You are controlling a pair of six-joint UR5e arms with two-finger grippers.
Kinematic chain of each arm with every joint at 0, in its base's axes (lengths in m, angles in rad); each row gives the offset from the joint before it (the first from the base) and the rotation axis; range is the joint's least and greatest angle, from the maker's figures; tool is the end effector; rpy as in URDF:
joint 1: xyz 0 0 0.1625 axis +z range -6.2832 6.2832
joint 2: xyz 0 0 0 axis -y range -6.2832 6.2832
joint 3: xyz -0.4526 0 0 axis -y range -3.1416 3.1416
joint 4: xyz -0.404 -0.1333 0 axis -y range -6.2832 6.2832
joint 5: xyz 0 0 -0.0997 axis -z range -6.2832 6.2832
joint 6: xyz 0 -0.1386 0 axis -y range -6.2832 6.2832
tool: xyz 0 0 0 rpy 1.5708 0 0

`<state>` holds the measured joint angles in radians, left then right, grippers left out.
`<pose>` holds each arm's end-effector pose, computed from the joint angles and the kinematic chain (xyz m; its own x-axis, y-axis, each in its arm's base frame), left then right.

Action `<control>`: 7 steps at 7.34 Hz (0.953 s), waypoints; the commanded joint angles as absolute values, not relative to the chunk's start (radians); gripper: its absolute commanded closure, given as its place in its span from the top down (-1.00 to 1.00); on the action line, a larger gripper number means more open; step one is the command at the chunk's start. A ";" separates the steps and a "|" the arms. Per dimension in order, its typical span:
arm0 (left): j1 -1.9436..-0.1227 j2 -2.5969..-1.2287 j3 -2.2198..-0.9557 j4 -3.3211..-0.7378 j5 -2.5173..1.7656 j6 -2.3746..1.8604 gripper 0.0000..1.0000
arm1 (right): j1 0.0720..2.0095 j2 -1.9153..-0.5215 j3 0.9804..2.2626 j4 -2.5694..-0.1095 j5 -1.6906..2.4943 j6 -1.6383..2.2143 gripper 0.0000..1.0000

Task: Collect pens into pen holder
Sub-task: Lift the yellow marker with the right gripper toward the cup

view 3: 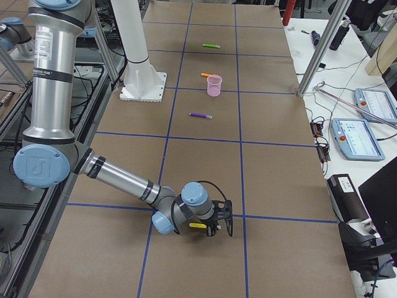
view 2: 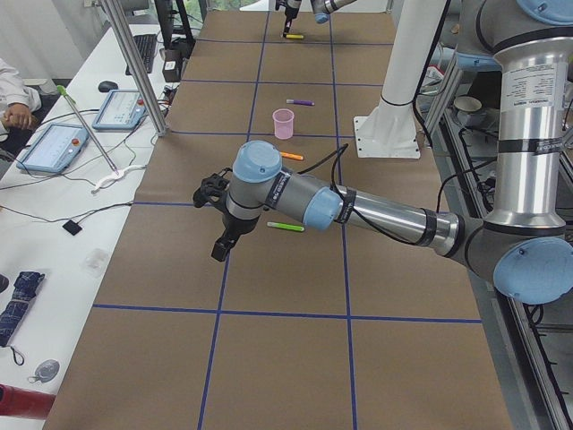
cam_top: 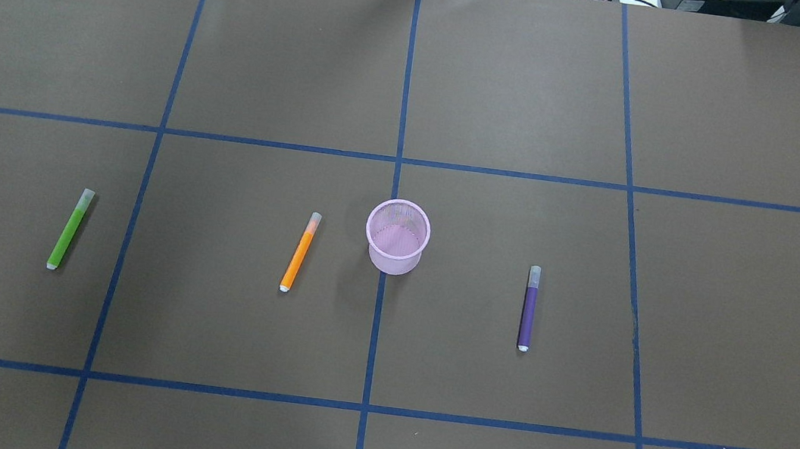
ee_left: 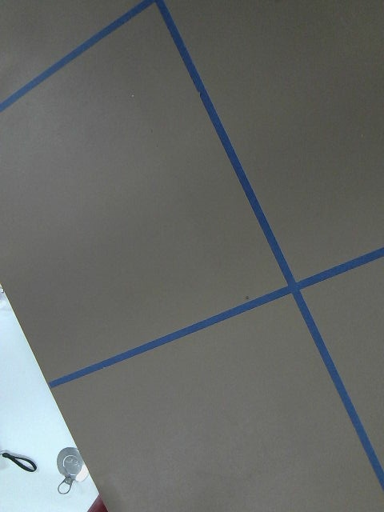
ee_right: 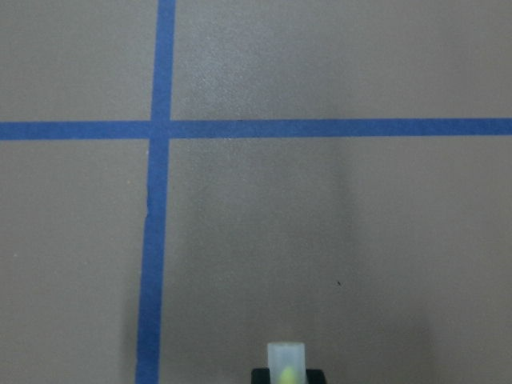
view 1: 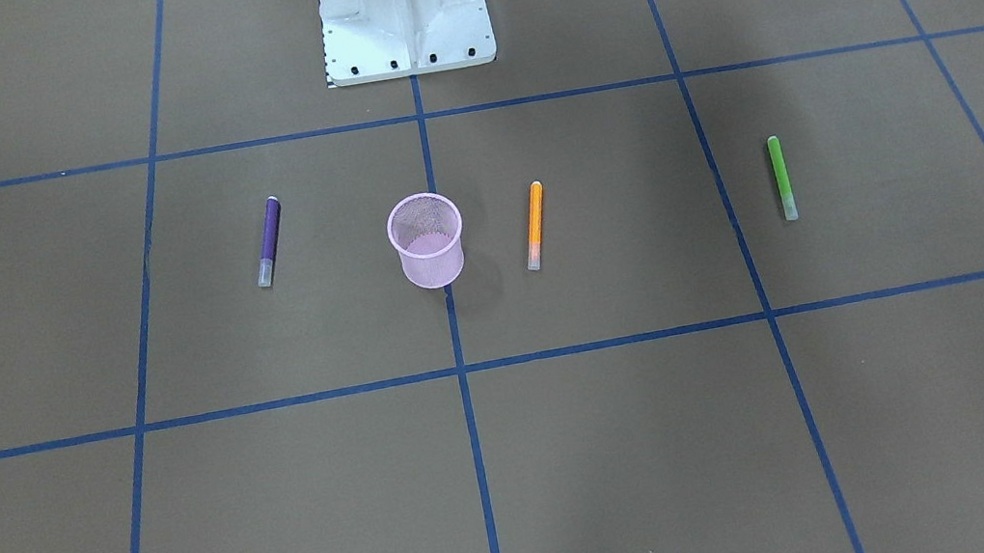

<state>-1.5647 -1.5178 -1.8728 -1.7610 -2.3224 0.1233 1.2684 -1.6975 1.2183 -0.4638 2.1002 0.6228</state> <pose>-0.0356 -0.5011 0.5642 0.7226 0.4039 -0.5610 -0.0951 0.8619 0.4980 -0.0743 -0.4506 0.8360 0.7381 0.0119 0.6746 -0.2333 0.9427 0.2387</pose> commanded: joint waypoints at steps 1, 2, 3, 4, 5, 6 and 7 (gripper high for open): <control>-1.565 -1.516 -1.873 -1.761 -2.322 0.124 1.00 | 1.269 -1.694 1.358 -0.463 2.100 0.626 -1.00; -1.565 -1.516 -1.876 -1.761 -2.324 0.124 1.00 | 1.269 -1.672 1.446 -0.459 2.100 0.655 -1.00; -1.565 -1.517 -1.876 -1.761 -2.322 0.124 1.00 | 1.266 -1.631 1.521 -0.459 2.103 0.766 -1.00; -1.563 -1.517 -1.870 -1.819 -2.322 0.124 1.00 | 1.199 -1.541 1.567 -0.459 2.103 0.825 -1.00; -1.563 -1.511 -1.861 -1.871 -2.322 0.103 1.00 | 1.108 -1.443 1.577 -0.459 2.097 0.869 -1.00; -1.560 -1.512 -1.862 -1.873 -2.322 0.091 1.00 | 1.024 -1.365 1.594 -0.459 2.041 0.943 -1.00; -1.556 -1.514 -1.862 -1.873 -2.322 0.091 1.00 | 0.906 -1.336 1.638 -0.460 1.888 0.966 -1.00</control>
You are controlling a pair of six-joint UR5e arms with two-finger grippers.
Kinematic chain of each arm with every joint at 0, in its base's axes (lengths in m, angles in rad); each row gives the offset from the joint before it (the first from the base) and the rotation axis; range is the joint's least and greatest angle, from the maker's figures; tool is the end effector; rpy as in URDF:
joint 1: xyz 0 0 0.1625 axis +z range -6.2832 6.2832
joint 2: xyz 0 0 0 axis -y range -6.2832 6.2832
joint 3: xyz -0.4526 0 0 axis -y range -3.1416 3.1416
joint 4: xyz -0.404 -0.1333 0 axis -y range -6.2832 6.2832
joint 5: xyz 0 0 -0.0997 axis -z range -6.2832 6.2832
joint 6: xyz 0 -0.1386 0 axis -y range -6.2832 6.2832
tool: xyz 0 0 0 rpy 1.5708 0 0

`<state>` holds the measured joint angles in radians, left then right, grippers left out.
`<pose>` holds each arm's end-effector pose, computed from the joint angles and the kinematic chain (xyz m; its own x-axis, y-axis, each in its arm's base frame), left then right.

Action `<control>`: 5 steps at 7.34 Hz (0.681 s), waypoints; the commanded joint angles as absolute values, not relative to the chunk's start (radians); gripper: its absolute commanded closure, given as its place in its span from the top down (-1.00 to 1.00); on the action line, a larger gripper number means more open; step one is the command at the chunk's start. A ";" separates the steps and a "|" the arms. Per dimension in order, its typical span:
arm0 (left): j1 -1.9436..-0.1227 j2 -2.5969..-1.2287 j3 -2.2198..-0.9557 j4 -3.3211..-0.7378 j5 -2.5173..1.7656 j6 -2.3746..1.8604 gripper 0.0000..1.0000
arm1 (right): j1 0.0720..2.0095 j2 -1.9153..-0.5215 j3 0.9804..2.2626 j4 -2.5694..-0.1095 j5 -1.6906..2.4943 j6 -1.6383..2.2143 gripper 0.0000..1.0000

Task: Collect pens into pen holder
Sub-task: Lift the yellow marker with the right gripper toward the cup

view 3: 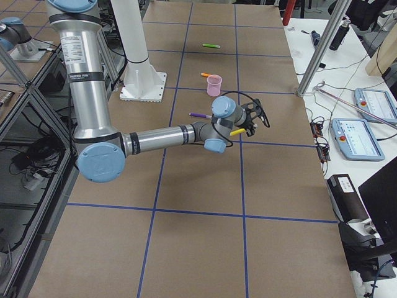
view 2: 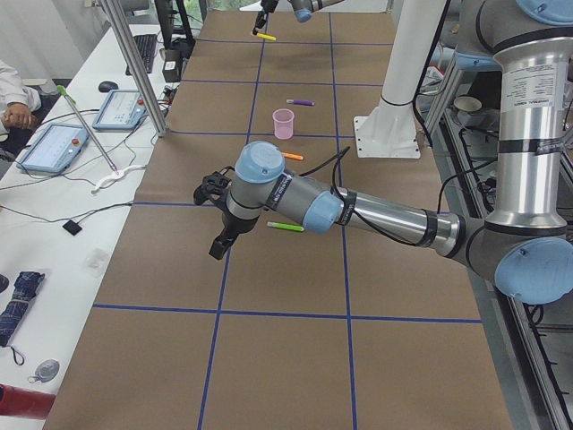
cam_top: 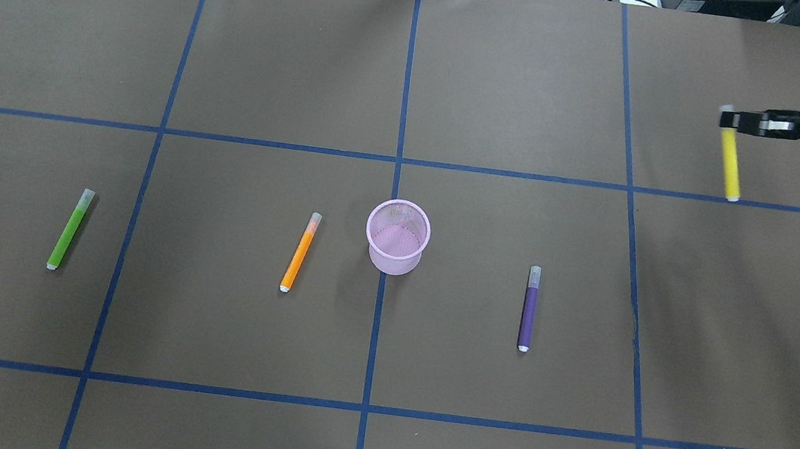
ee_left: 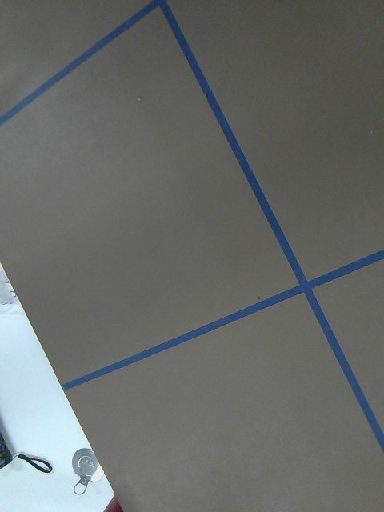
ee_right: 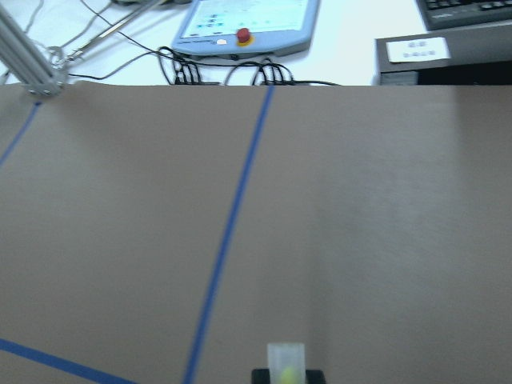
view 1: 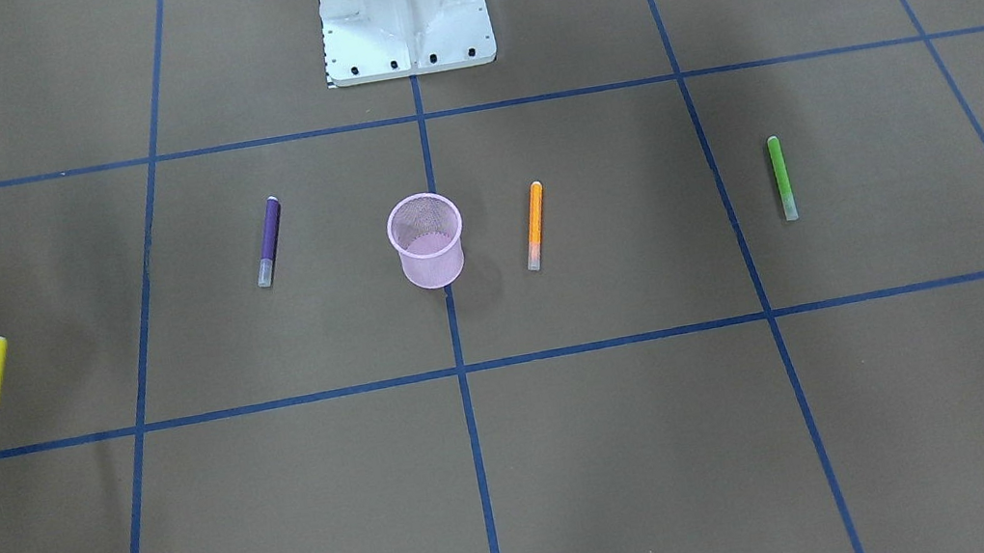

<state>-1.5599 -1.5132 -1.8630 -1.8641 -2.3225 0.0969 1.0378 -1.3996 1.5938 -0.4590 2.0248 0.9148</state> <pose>-0.0332 -0.5044 0.5577 0.7224 0.4339 -0.5384 -0.0797 0.8257 0.5584 -0.2525 -0.5707 0.4669 0.4463 -0.3223 0.8348 -0.3618 0.7882 0.4977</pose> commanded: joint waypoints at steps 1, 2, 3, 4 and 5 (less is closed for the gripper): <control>-1.552 -1.516 -1.864 -1.873 -2.324 0.091 1.00 | 0.788 -1.324 1.684 -0.463 1.718 0.971 -1.00; -1.549 -1.516 -1.862 -1.885 -2.324 0.091 1.00 | 0.687 -1.289 1.698 -0.471 1.571 0.979 -1.00; -1.545 -1.514 -1.861 -1.887 -2.324 0.091 1.00 | 0.590 -1.231 1.691 -0.479 1.430 0.980 -1.00; -1.543 -1.513 -1.859 -1.887 -2.324 0.091 1.00 | 0.506 -1.186 1.686 -0.492 1.285 0.979 -1.00; -1.542 -1.511 -1.856 -1.888 -2.324 0.091 1.00 | 0.445 -1.131 1.689 -0.562 1.166 0.963 -1.00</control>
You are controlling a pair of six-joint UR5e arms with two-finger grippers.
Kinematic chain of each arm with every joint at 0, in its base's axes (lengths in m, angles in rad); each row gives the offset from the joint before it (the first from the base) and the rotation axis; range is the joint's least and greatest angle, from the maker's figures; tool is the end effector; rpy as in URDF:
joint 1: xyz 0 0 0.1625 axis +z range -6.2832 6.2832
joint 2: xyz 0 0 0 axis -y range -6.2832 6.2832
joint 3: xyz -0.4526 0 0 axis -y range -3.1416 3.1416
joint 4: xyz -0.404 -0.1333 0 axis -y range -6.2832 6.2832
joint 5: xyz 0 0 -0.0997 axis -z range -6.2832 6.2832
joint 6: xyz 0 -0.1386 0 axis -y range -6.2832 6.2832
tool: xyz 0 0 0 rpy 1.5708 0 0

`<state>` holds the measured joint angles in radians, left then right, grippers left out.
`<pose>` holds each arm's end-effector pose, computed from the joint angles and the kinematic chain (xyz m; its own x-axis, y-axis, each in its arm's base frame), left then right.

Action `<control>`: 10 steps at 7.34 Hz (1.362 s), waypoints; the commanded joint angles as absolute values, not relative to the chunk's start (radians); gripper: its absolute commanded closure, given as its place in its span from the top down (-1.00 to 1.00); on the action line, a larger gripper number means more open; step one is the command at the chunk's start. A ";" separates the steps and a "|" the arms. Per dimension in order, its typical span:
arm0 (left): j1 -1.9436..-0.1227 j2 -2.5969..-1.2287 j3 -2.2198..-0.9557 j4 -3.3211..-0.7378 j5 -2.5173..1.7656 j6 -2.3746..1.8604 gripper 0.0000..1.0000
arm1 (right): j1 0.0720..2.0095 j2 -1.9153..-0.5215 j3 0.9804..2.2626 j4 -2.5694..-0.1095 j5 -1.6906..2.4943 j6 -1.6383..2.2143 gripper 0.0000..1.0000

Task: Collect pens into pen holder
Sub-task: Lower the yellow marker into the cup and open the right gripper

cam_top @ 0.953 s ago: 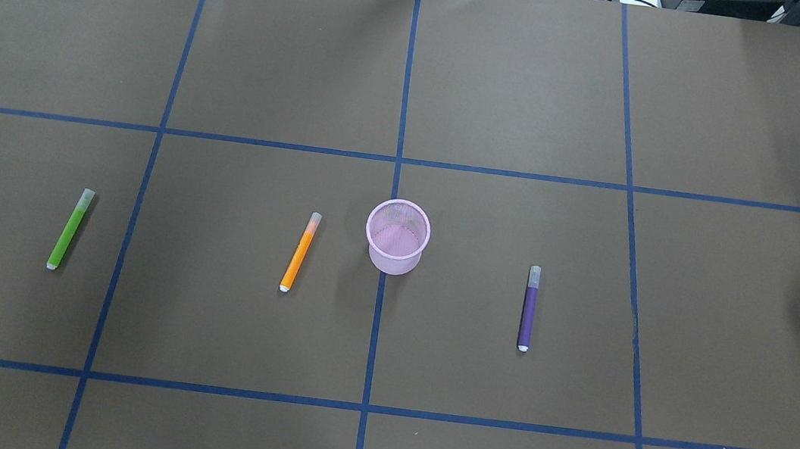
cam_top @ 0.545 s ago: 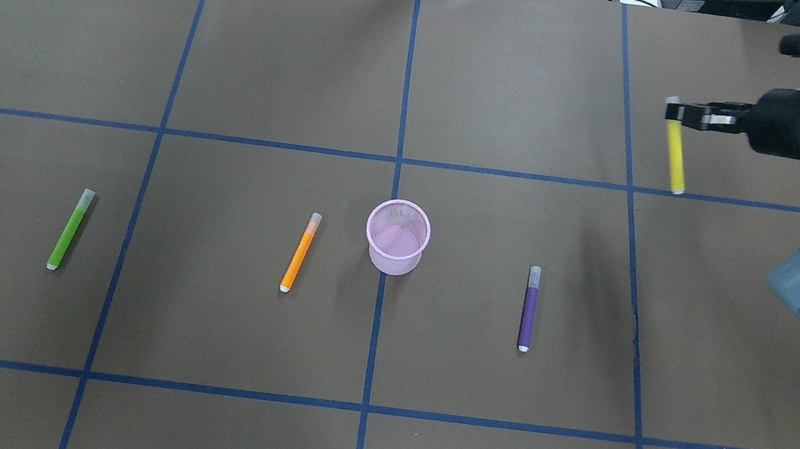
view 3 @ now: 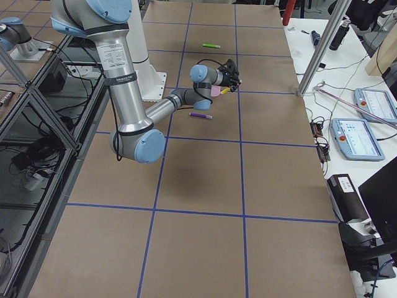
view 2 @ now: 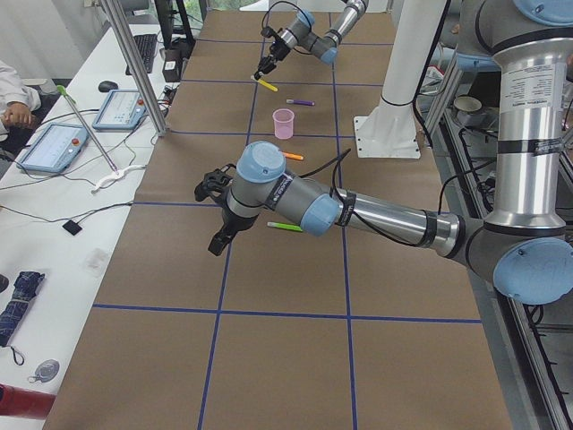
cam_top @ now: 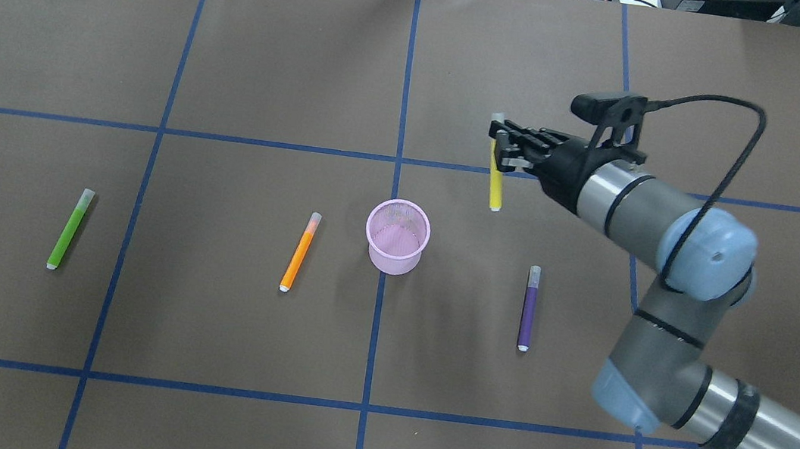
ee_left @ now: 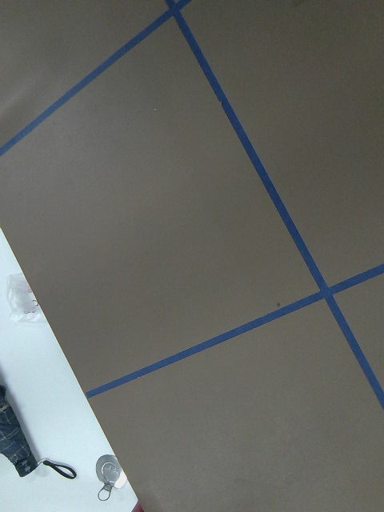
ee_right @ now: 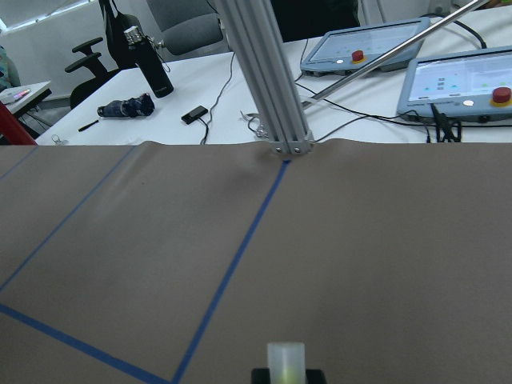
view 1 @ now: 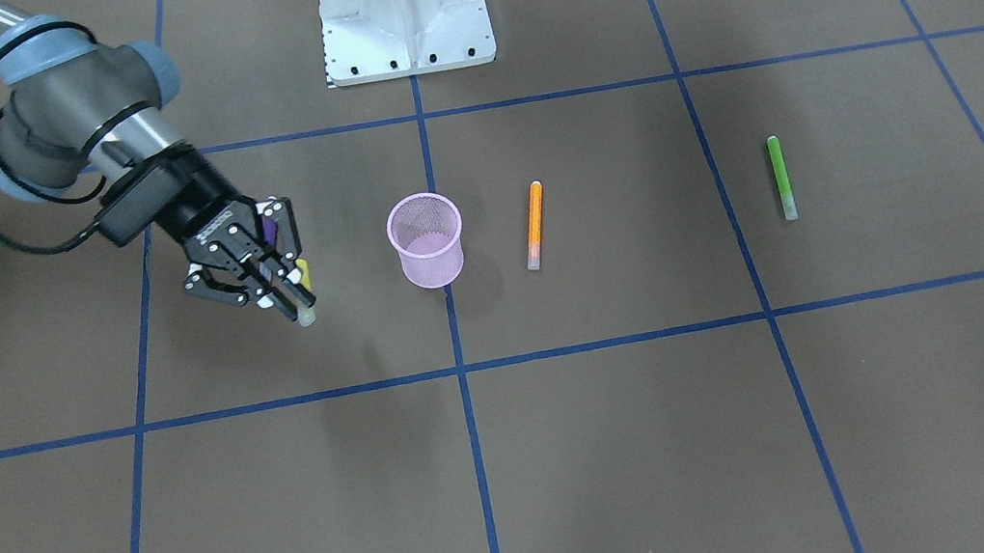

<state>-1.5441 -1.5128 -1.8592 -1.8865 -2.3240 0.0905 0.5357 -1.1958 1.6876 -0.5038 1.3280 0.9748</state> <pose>-0.0250 -0.5056 0.5567 0.7148 0.4503 -0.5352 -0.0878 0.8169 0.5701 -0.4804 -0.4790 0.2948 0.4027 -0.3946 0.8259 -0.5753 0.5927 0.5637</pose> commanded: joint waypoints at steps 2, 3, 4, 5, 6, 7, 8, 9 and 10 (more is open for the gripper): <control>-1.540 -1.511 -1.838 -1.891 -2.324 0.092 1.00 | 0.362 -1.074 1.689 -0.643 1.022 0.896 -1.00; -1.540 -1.511 -1.833 -1.896 -2.322 0.092 1.00 | 0.341 -1.063 1.687 -0.646 0.999 0.876 -1.00; -1.540 -1.511 -1.822 -1.913 -2.324 0.092 1.00 | 0.303 -1.065 1.681 -0.647 0.967 0.874 -1.00; -1.540 -1.511 -1.816 -1.914 -2.324 0.092 1.00 | 0.264 -1.062 1.672 -0.647 0.903 0.873 -1.00; -1.540 -1.511 -1.816 -1.914 -2.324 0.092 1.00 | 0.241 -1.054 1.663 -0.647 0.872 0.873 -0.35; -1.540 -1.511 -1.816 -1.914 -2.324 0.092 1.00 | 0.238 -1.055 1.655 -0.649 0.868 0.873 0.27; -1.540 -1.511 -1.816 -1.914 -2.324 0.092 1.00 | 0.238 -1.055 1.655 -0.649 0.868 0.871 0.61; -1.540 -1.511 -1.816 -1.914 -2.324 0.092 1.00 | 0.238 -1.054 1.660 -0.649 0.868 0.871 0.73; -1.540 -1.511 -1.816 -1.914 -2.324 0.091 1.00 | 0.239 -1.039 1.680 -0.693 0.873 0.871 0.78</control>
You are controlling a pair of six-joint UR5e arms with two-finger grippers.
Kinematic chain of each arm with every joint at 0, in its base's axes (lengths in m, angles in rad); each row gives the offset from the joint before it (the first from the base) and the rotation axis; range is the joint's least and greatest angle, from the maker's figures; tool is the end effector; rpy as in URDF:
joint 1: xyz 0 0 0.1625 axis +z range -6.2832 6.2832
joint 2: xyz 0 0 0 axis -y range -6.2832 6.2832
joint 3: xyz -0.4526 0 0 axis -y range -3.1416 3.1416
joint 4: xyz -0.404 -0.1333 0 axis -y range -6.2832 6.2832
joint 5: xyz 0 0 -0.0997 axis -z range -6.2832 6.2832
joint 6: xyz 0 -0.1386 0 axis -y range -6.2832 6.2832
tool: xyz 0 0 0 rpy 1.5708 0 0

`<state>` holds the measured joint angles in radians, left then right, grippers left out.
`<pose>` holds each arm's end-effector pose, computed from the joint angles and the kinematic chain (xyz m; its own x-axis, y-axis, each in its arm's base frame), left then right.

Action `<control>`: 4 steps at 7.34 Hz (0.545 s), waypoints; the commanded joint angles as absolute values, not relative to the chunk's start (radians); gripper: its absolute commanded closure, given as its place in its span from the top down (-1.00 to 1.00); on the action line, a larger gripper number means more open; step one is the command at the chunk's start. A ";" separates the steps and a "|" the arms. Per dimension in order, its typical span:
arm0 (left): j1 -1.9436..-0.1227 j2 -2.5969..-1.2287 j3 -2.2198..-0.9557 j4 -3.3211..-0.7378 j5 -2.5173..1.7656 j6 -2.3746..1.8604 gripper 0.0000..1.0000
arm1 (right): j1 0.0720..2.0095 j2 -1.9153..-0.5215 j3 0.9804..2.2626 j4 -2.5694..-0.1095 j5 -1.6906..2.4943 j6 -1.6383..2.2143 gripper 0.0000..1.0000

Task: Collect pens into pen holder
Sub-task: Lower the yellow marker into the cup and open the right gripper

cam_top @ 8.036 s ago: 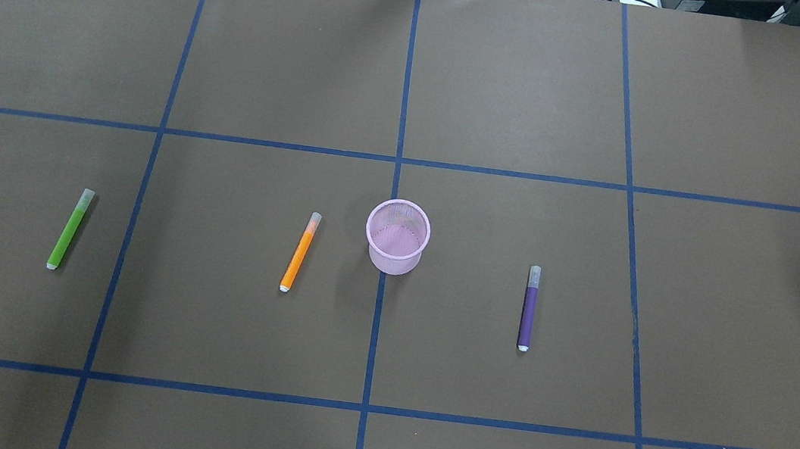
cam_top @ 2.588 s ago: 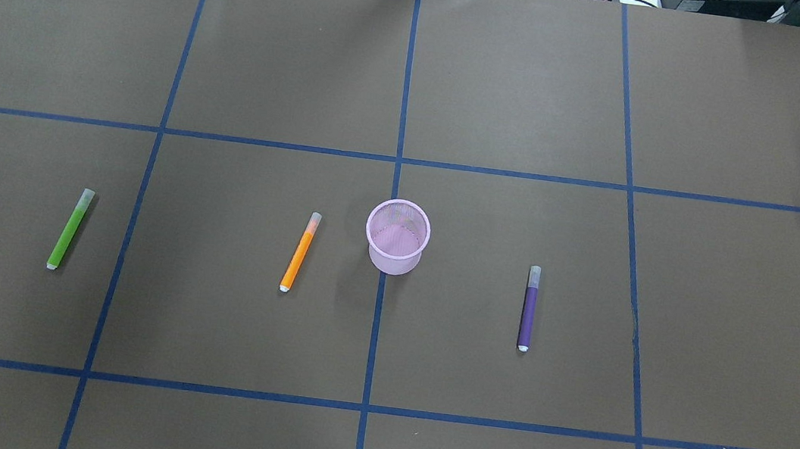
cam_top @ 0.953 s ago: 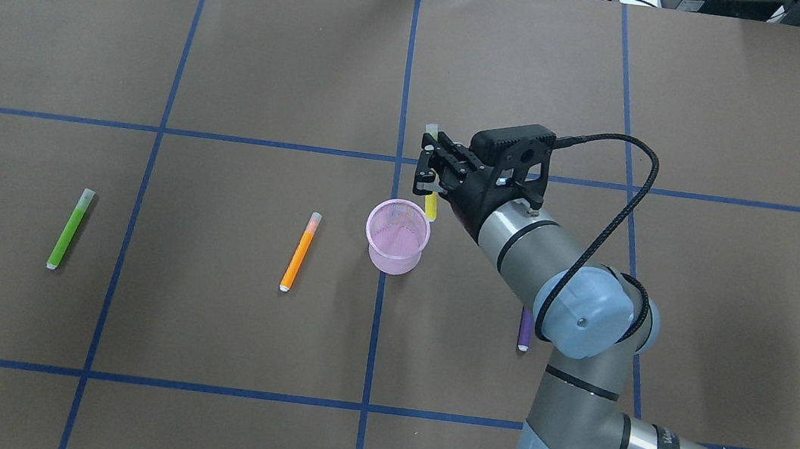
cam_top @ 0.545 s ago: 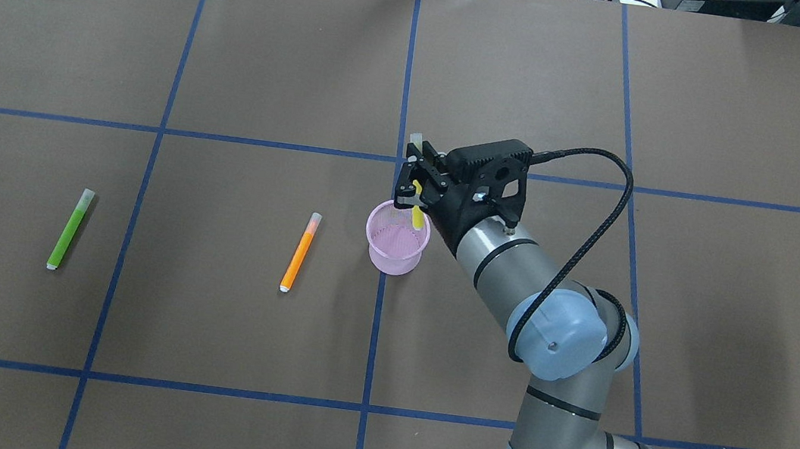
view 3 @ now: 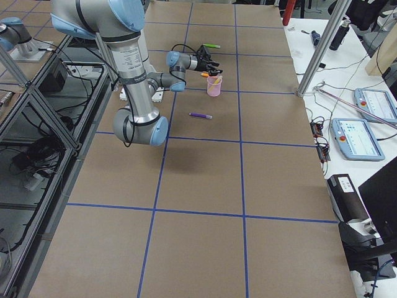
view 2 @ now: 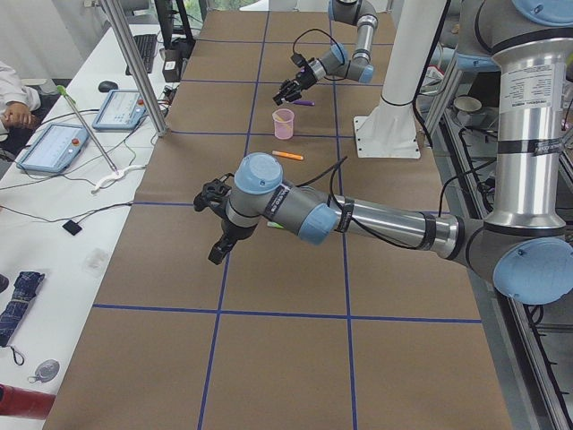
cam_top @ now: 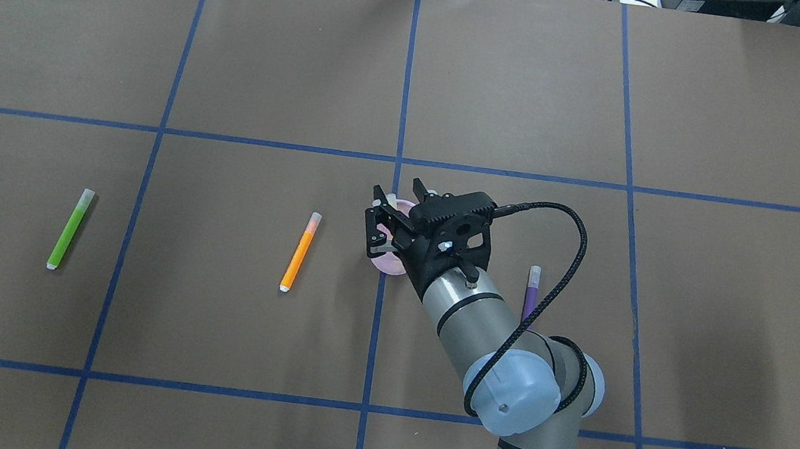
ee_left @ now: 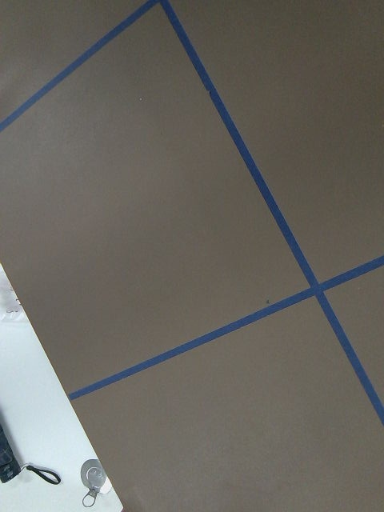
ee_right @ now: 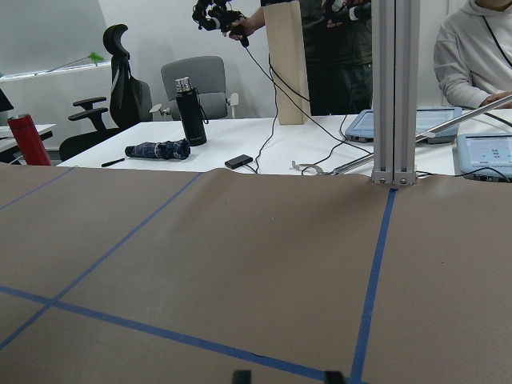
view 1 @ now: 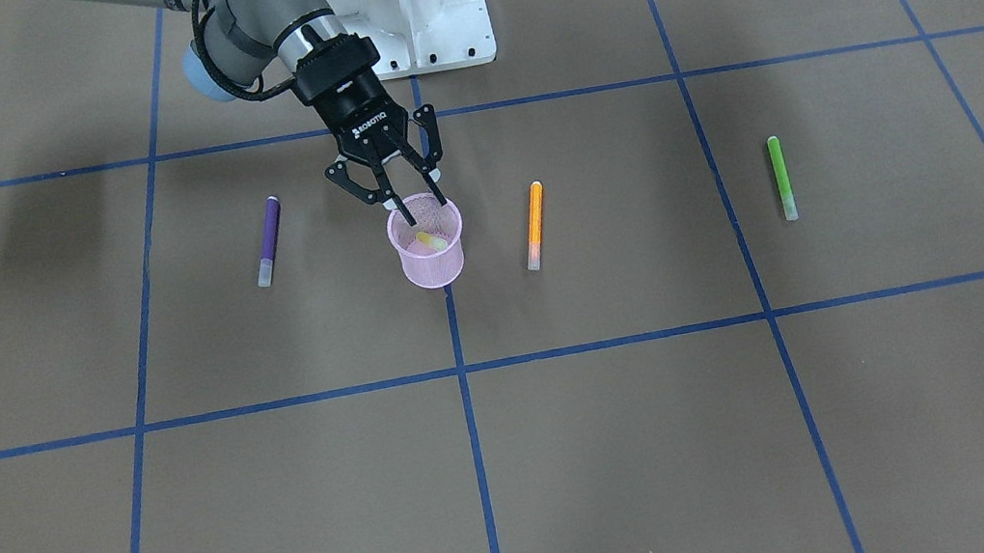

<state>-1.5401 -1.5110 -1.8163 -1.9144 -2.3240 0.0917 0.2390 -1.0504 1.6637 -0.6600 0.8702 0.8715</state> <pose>-0.0229 -0.5081 0.5766 0.7131 0.4451 -0.5417 -0.0922 0.8255 0.5569 -0.5943 -0.3740 0.2280 0.5539 -0.3715 0.7451 -0.5881 0.4588 0.6660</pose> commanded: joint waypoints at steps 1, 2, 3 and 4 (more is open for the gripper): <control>-1.539 -1.511 -1.819 -1.914 -2.330 0.086 1.00 | 0.258 -1.008 1.734 -0.810 0.874 0.883 0.84; -1.522 -1.511 -1.818 -1.914 -2.368 0.077 1.00 | 0.297 -0.999 1.793 -0.910 0.970 0.922 0.94; -1.499 -1.511 -1.818 -1.914 -2.402 0.057 1.00 | 0.364 -0.999 1.808 -1.007 1.117 1.008 0.94; -1.467 -1.511 -1.819 -1.920 -2.427 0.008 1.00 | 0.415 -0.999 1.815 -1.087 1.196 1.034 0.95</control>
<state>-1.5001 -1.5110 -1.8184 -1.9160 -2.3926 0.0521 0.3488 -1.0010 1.7958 -0.9773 1.0751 0.9801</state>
